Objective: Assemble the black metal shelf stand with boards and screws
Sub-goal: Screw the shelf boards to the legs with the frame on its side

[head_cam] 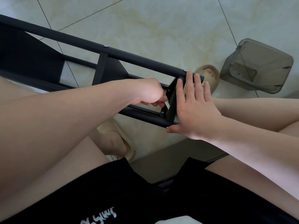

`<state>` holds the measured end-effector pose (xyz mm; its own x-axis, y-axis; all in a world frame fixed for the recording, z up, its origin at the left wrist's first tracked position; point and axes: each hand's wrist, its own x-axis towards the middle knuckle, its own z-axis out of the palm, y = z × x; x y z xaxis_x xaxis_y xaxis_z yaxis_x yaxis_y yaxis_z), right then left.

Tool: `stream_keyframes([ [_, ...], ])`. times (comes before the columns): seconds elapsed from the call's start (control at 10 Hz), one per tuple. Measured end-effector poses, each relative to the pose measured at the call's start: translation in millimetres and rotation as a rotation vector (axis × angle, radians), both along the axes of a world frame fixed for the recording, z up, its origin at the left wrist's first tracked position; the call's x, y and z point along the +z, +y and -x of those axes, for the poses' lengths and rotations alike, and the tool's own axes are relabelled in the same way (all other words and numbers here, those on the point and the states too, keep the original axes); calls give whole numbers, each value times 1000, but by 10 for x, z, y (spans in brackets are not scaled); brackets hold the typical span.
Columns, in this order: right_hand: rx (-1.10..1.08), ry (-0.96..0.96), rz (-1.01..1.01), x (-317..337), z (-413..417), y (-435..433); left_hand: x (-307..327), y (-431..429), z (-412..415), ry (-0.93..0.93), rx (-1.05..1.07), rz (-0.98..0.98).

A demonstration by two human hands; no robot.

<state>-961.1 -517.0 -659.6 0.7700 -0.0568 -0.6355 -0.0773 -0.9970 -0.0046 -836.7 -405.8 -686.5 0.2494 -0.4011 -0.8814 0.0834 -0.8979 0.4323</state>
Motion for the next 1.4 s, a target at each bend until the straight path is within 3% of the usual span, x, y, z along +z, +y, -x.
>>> stream_keyframes([
  [0.4, 4, 10, 3, 16, -5, 2, -47, 136, -89, -140, -383, 91],
  [0.7, -3, 18, -4, 3, -8, 8, -78, 198, -71, -185, -553, 158],
  [1.2, -4, 15, -6, -15, -15, -5, -92, 203, -19, -185, -589, 150],
  [1.4, -12, 26, -4, 1, -50, -24, 6, 161, -139, -285, -466, 159],
])
